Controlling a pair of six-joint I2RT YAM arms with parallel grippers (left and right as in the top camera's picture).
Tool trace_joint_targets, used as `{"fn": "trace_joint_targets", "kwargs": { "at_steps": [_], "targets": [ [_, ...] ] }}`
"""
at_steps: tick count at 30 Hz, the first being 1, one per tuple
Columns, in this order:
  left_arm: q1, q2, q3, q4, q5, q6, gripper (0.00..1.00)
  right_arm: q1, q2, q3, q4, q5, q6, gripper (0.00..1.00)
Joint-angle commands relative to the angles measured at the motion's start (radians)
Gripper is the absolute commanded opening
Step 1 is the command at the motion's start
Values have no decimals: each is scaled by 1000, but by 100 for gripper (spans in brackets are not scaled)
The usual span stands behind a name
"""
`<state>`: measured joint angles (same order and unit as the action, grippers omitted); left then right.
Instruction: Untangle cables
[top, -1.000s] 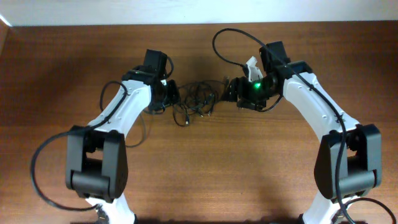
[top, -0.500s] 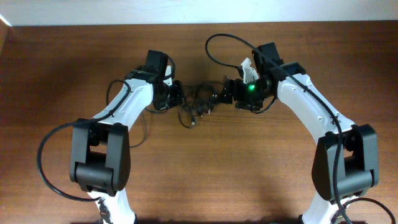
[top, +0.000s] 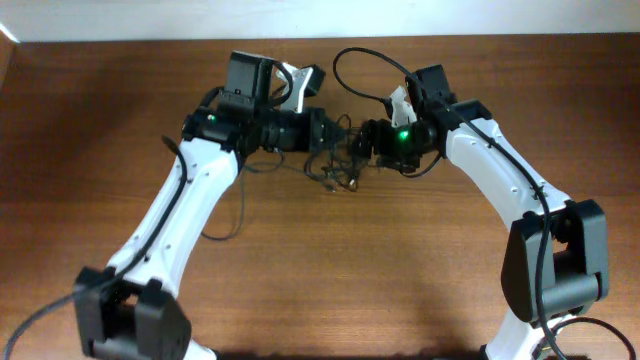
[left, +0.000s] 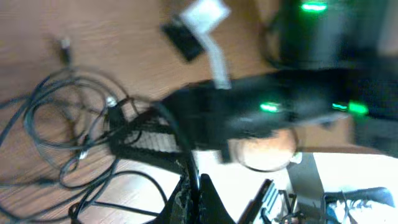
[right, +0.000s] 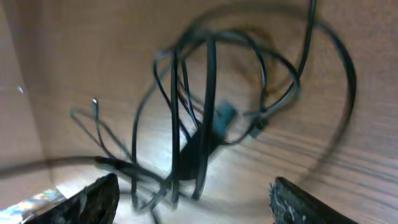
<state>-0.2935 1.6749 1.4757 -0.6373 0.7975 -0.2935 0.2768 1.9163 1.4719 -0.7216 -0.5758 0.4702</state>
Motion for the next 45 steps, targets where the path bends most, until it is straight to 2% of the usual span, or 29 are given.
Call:
{"fn": "trace_joint_targets", "kwargs": {
  "at_steps": [1, 3, 7, 12, 16, 21, 27, 31, 33, 34, 38, 40, 42, 44, 45],
  "targets": [
    [-8, -111, 27, 61, 103, 18, 0, 20, 7, -3, 12, 13, 21, 78],
    [-8, -156, 27, 85, 105, -10, 0, 22, 7, -3, 9, 37, 21, 77],
    [-1, -233, 27, 96, 103, -27, 0, 23, 8, -3, -36, 180, 27, 65],
    [64, -334, 27, 95, 104, -27, 0, 23, 8, -3, -130, 362, 63, 64],
    [161, -402, 27, 78, 97, -27, 0, -1, 8, -3, -154, 379, 63, 64],
    [345, -466, 27, -14, 97, -27, 0, -74, 8, -3, -198, 378, 62, 64],
    [467, -475, 27, -73, 91, -27, 0, -101, 8, -3, -238, 444, 62, 65],
    [521, -475, 27, -138, -31, -32, 0, -101, 8, -3, -251, 477, 62, 66],
    [541, -475, 27, -193, -126, -87, 0, -101, 8, -3, -251, 474, 63, 67],
    [545, -473, 27, -219, -151, -120, 0, -100, 8, -3, -250, 462, 63, 67],
    [544, -472, 27, -240, -147, -124, 0, -100, 8, -3, -230, 311, 25, 67],
    [544, -472, 27, -240, -145, -111, 0, -100, 8, -3, -200, 155, -92, 67],
    [544, -472, 27, -239, -148, -51, 0, -100, 8, -3, -173, -69, -270, 72],
    [546, -472, 27, -241, -223, -42, 0, -100, 8, -3, -172, -120, -306, 75],
    [546, -472, 27, -249, -305, -60, 0, -100, 8, -3, -172, -120, -306, 75]
  ]
}}
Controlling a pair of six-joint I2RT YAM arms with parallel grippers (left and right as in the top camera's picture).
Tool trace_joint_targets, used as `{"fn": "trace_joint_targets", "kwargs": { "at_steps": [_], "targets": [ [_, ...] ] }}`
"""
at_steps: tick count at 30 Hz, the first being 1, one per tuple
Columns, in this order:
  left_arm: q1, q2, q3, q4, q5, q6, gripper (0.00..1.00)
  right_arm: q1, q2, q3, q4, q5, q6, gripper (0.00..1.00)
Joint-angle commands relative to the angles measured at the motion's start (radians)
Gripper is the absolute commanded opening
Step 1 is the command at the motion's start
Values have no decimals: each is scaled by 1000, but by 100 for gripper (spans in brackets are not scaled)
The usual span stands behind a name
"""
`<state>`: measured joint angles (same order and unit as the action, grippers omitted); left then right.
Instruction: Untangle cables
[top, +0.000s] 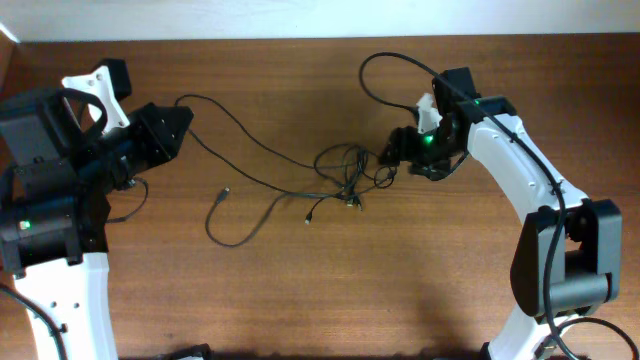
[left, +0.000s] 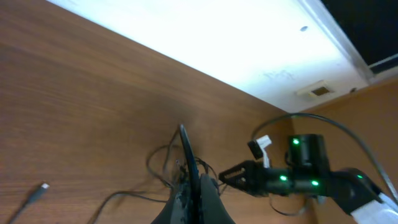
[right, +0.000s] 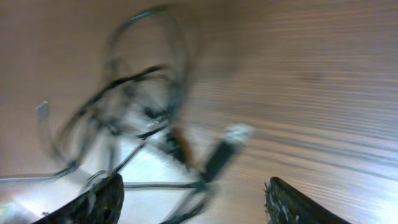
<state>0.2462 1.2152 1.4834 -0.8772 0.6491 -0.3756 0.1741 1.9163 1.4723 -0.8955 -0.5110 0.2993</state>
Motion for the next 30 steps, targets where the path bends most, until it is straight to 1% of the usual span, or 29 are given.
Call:
{"fn": "trace_joint_targets", "kwargs": {
  "at_steps": [1, 2, 3, 4, 7, 8, 10, 12, 13, 15, 17, 21, 23, 27, 28, 30],
  "targets": [
    [6, -12, 19, -25, -240, -11, 0, 2, 8, -3, 2, -184, -135, 75],
    [5, -12, 19, -55, -347, -76, 0, 2, 8, -3, 2, -185, -135, 75],
    [5, -12, 19, -80, -400, -120, 0, 2, 8, -3, 2, -185, -135, 76],
    [5, -12, 19, -100, -418, -140, 0, 3, 8, -3, 3, -187, -135, 76],
    [-4, -2, 19, -111, -380, -124, 0, 9, 8, -3, 25, -229, -135, 77],
    [-11, 2, 19, -111, -372, -124, 0, 16, 8, -3, 46, -267, -135, 79],
    [-24, 6, 19, -108, -352, -124, 0, 30, 8, -3, 72, -287, -134, 80],
    [-43, 8, 19, -94, -303, -111, 0, 58, 8, -3, 101, -269, -127, 80],
    [-51, 8, 19, -79, -272, -90, 0, 75, 8, -3, 113, -219, -99, 81],
    [-71, 8, 19, -50, -212, -67, 0, 120, 8, -3, 119, -31, 0, 81],
    [-92, 8, 19, -23, -156, -50, 0, 168, 11, -3, 119, 135, 64, 81],
    [-113, 8, 19, 12, -61, -41, 0, 242, 25, -3, 119, 337, 157, 81],
    [-113, 4, 19, 58, 15, -41, 0, 260, 39, -3, 119, 393, 192, 81],
    [-113, -19, 19, 183, 154, -42, 0, 250, 68, -3, 118, 392, 196, 80],
    [-113, -34, 19, 243, 190, -43, 0, 244, 76, -3, 115, 392, 196, 80],
    [-112, -58, 19, 307, 196, -71, 0, 234, 89, -3, 110, 392, 196, 80]
  ]
}}
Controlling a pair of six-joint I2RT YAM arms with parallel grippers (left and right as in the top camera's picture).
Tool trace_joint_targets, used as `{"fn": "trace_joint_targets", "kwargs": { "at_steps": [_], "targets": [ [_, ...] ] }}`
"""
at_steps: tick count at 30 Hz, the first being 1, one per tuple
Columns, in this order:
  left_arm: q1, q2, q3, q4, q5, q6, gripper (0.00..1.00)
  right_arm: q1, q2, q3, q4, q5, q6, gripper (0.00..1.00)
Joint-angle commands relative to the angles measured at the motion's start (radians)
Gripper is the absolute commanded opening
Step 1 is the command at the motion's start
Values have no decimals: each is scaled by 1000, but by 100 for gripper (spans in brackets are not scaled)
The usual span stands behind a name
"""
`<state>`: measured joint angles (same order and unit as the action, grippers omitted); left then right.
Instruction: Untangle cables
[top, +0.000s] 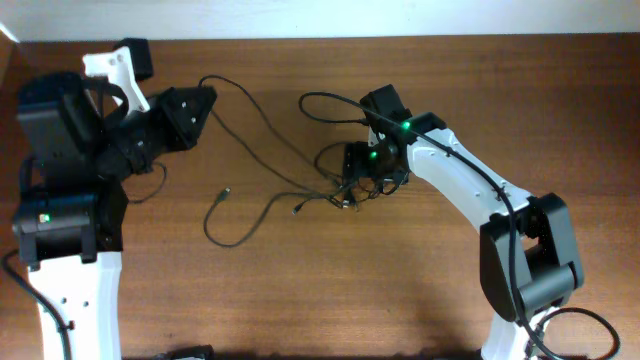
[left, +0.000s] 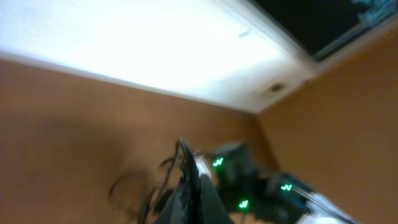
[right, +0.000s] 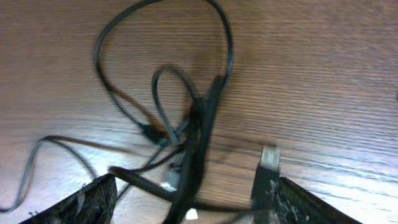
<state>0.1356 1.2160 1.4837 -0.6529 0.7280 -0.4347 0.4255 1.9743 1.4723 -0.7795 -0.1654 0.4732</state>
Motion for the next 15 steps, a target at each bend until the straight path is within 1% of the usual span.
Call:
{"fn": "trace_joint_targets", "kwargs": {
  "at_steps": [1, 3, 8, 10, 15],
  "targets": [
    [-2, -71, 19, 109, 117, -29, 0, -22, 37, -3, -9, 47, 22, 80],
    [3, -105, 19, 166, 116, -51, 0, -37, 45, -3, -18, 47, 22, 80],
    [42, -163, 23, 215, 110, -64, 0, -79, 46, -3, -43, 47, 23, 79],
    [75, -182, 25, 280, 111, -137, 0, -97, 46, -3, -54, 47, 24, 79],
    [99, -192, 25, 418, 111, -222, 0, -107, 46, -3, -69, 47, 26, 80]
  ]
}}
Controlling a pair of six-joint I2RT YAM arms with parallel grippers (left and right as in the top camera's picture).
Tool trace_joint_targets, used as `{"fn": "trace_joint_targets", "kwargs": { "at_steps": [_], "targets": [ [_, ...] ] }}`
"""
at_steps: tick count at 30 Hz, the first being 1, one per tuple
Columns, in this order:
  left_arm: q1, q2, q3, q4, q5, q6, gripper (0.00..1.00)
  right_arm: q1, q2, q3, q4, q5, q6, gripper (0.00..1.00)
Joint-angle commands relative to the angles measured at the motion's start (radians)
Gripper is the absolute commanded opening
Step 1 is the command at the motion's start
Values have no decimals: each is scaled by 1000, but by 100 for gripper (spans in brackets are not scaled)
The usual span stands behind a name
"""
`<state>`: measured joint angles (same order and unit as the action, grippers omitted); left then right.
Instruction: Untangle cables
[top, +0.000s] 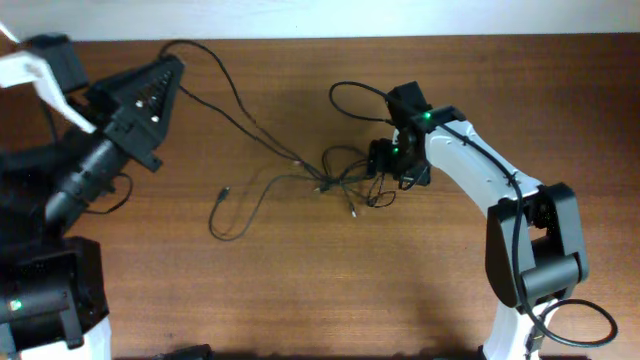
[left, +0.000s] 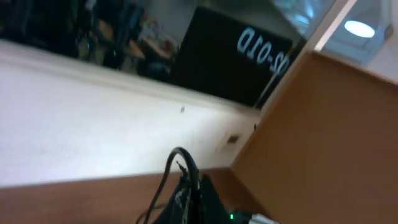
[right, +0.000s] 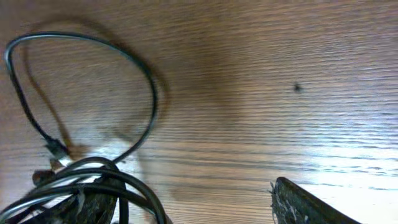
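A knot of thin black cables lies mid-table. One black cable runs from it up and left to my left gripper, which is raised high and shut on that cable; the left wrist view shows the left gripper clamped on it and aimed at the wall. My right gripper sits low at the knot's right edge. In its wrist view the right gripper stands open, and cable strands lie across its left finger. A cable loop rests on the wood ahead.
A loose cable end with a small plug and a slack curve lie left of the knot. Another loop rises behind the right gripper. The wooden table ends at a white wall along the far edge.
My left gripper has risen higher and further left with the cable, which now runs straighter to the knot. The right gripper has shifted from over the knot to its right side.
Both grippers first met at the knot mid-table. Then the left arm stood far to the left with one cable drawn out, the right gripper to the right of the knot. The right gripper then sat over the knot; now the left is lifted higher.
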<state>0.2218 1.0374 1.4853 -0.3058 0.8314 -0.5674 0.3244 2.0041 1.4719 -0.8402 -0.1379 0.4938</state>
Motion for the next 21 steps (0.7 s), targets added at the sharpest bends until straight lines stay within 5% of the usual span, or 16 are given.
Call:
{"fn": "trace_joint_targets", "kwargs": {
  "at_steps": [1, 21],
  "targets": [
    [13, -13, 23, 95, 7, -101, 0, -6, 16, -3, -9, 19, 5, 79],
    [13, -13, 24, 361, -428, -196, 0, -6, 17, -3, -21, 87, 20, 79]
  ]
}}
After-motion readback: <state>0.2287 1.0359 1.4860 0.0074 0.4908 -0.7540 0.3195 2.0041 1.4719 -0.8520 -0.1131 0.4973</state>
